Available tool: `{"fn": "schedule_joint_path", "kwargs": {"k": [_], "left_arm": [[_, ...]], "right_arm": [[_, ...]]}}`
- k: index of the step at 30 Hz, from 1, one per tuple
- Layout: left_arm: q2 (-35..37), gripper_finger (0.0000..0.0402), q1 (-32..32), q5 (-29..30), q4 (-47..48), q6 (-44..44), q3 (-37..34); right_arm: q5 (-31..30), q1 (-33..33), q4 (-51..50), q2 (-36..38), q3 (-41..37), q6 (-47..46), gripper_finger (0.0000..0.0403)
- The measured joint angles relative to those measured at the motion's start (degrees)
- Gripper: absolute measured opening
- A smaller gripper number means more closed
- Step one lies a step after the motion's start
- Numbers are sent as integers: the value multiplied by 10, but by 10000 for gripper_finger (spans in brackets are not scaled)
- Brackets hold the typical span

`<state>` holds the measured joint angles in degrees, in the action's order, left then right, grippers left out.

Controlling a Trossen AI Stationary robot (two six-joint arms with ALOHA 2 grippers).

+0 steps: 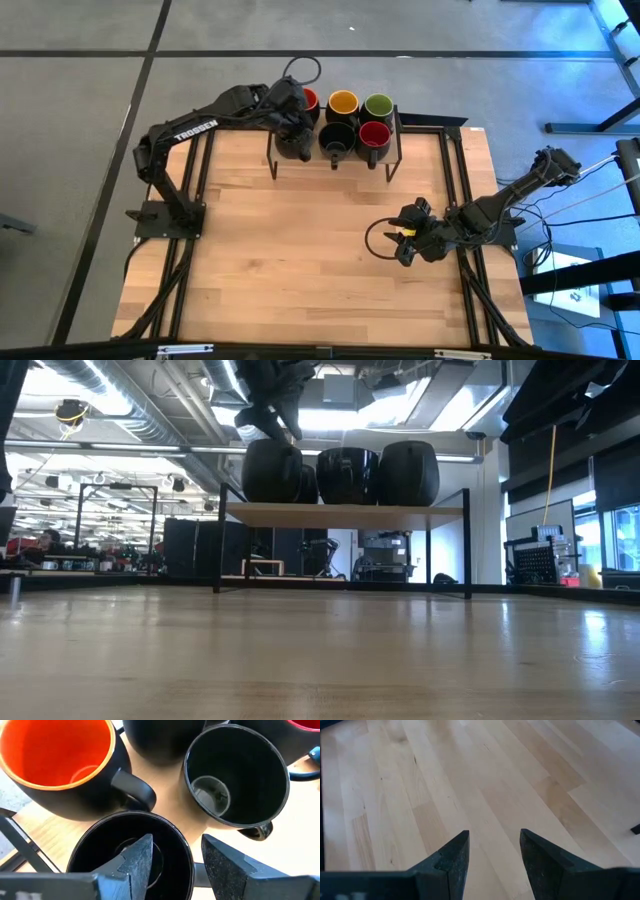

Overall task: Place coffee mugs
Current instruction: Return to Home Position

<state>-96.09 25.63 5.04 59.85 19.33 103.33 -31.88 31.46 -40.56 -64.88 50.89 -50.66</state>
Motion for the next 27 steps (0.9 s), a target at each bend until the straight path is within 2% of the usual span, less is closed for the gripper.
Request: {"fn": "schedule_joint_path", "kwargs": {"k": [17, 21, 27], "left_arm": [[-32, 161, -7, -8, 10, 12, 0], [-36, 129, -7, -15, 12, 7, 0], [-36, 50, -7, -25, 12, -2, 0]], "right_arm": [[-1, 0, -3, 0, 0, 1, 165], [-1, 0, -3, 0, 0, 1, 165], [-2, 0, -3, 0, 0, 1, 165]]}}
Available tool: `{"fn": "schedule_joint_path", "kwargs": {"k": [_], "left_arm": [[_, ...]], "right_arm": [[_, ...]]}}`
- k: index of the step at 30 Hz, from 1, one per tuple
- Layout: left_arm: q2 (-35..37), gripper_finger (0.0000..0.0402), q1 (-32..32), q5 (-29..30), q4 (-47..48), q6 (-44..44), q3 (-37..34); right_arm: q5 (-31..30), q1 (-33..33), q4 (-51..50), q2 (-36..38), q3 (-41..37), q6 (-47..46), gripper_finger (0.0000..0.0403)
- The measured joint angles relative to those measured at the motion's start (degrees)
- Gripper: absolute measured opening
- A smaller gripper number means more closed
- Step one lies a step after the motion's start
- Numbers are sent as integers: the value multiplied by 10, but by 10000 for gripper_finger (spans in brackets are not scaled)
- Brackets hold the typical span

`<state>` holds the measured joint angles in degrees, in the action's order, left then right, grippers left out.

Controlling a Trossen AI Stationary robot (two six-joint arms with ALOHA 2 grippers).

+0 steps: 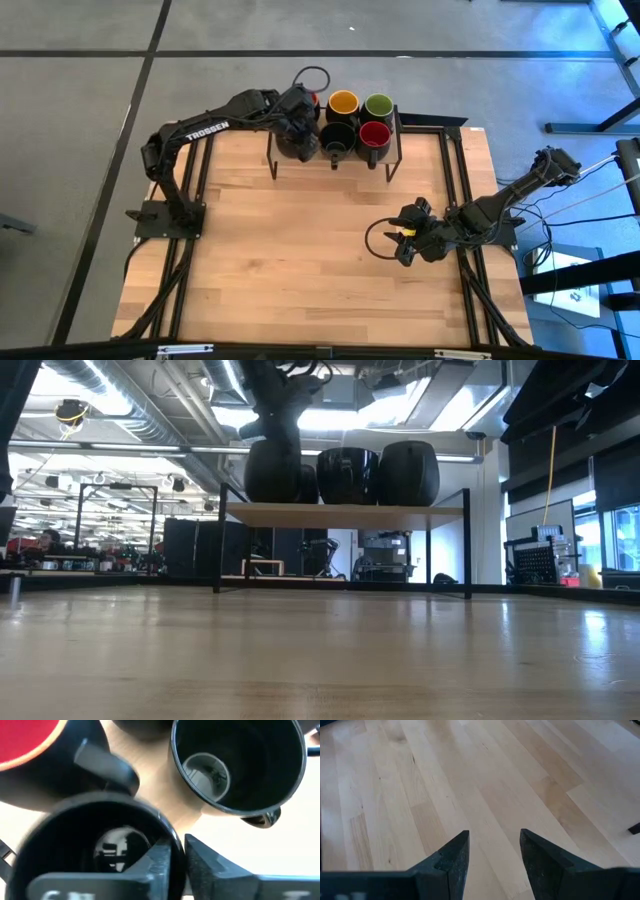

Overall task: Place coffee mugs
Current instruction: Return to Home Position

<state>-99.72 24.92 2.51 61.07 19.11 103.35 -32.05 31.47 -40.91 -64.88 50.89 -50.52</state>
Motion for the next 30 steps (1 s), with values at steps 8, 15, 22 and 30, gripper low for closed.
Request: {"fn": "schedule_joint_path", "kwargs": {"k": [8, 15, 22, 30], "left_arm": [[0, 19, -4, -8, 4, -15, 0], [0, 21, -14, -5, 18, -25, 5], [0, 21, -20, -23, 83, -86, 56], [1, 20, -3, -101, 91, -184, 49]], "right_arm": [[1, 0, 0, 0, 0, 0, 165], [1, 0, 0, 0, 0, 0, 165], [2, 0, 0, 0, 0, -1, 165], [7, 0, 1, 0, 0, -2, 165]]}}
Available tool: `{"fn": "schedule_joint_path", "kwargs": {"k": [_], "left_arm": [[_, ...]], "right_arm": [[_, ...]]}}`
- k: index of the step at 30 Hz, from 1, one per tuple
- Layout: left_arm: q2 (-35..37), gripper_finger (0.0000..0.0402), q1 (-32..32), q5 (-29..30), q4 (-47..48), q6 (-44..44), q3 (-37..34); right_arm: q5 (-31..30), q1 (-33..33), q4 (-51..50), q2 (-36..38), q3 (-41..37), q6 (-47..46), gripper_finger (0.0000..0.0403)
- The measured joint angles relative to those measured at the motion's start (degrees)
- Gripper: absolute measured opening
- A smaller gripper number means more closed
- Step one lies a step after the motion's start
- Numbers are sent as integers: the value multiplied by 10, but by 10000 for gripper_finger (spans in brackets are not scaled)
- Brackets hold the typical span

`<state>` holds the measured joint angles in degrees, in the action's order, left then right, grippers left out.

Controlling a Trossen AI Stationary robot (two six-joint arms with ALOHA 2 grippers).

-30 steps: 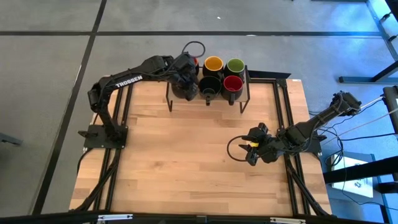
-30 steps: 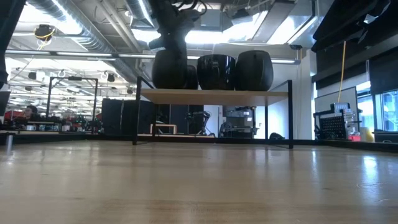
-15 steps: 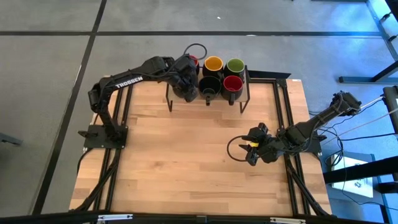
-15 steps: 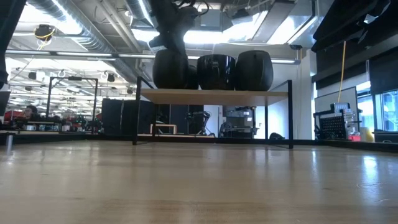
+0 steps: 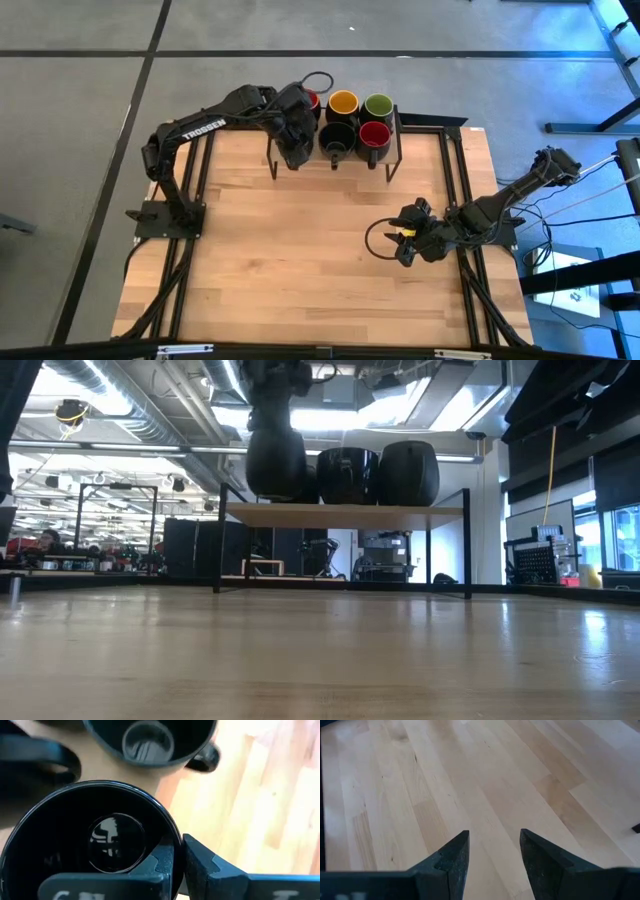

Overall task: Place coffee mugs
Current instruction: Return to Home Position

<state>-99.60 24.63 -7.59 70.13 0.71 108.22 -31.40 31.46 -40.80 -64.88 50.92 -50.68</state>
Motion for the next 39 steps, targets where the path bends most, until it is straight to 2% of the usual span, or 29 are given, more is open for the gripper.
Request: {"fn": "schedule_joint_path", "kwargs": {"k": [14, 33, 39], "left_arm": [[-3, 23, 10, -24, -15, -44, -3], [-23, 25, 16, -24, -13, -39, -4], [-23, 51, 16, -11, -18, -39, -3]], "right_arm": [[5, 0, 0, 0, 0, 0, 165], [10, 0, 2, 0, 0, 0, 165], [10, 0, 2, 0, 0, 0, 165]]}}
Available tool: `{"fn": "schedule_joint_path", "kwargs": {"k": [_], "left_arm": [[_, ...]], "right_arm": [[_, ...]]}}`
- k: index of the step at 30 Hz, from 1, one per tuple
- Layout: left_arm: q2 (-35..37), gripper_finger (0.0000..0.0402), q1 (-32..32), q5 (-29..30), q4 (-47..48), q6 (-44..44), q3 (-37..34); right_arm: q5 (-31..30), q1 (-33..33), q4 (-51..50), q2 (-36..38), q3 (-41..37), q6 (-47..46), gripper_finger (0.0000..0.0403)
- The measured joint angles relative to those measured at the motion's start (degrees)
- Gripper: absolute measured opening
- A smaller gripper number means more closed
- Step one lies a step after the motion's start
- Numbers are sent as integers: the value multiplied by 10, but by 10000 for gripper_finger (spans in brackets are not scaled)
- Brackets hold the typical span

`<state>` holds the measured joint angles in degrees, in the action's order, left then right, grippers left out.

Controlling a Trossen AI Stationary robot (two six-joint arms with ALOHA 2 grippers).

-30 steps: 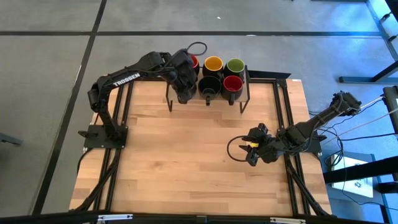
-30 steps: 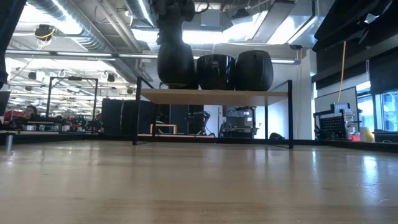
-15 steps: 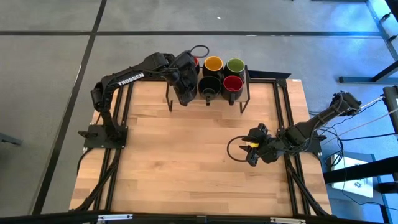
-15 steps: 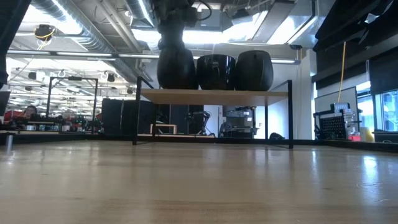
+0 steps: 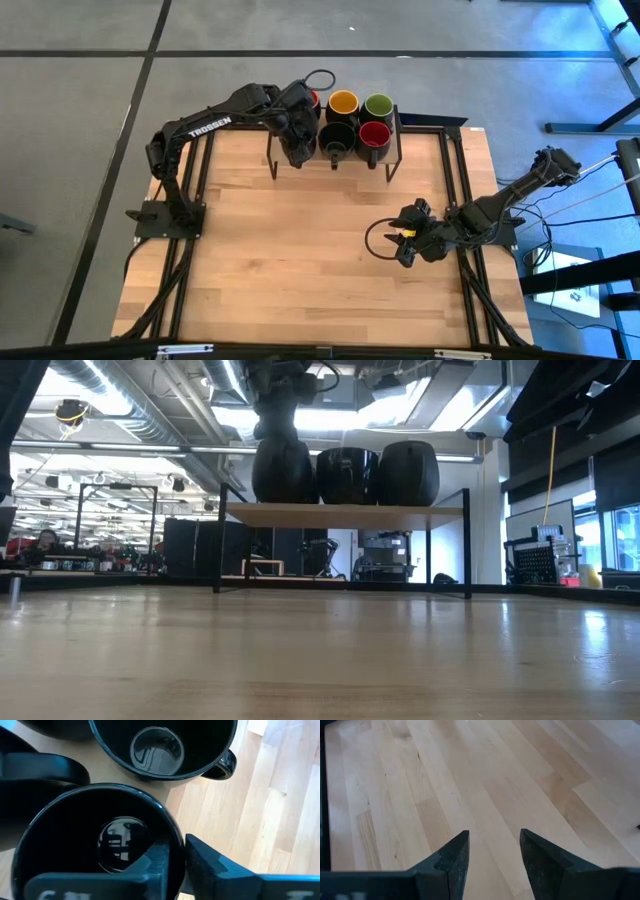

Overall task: Place coffee mugs
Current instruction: Return to Home Position

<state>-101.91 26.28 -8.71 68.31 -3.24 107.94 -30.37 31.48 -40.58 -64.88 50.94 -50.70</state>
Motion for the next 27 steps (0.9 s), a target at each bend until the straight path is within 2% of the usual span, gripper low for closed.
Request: {"fn": "schedule_joint_path", "kwargs": {"k": [8, 15, 18, 20, 22, 27], "left_arm": [[8, 109, 0, -2, 4, 5, 4], [51, 115, -7, 15, 33, 15, 82], [93, 113, -40, 28, 13, 12, 87], [136, 106, -84, 65, -24, 7, 60], [190, 94, -134, 92, -85, 7, 2], [331, 59, -218, 101, -268, 31, -224]], "right_arm": [[0, 0, 0, 0, 0, 0, 165], [1, 0, 17, 0, 0, 5, 165], [17, 0, 40, 1, 0, 28, 165], [14, 0, 70, 9, 0, 52, 165], [6, 0, 104, 19, 0, 88, 165], [-3, 0, 149, 56, 1, 181, 159]]}}
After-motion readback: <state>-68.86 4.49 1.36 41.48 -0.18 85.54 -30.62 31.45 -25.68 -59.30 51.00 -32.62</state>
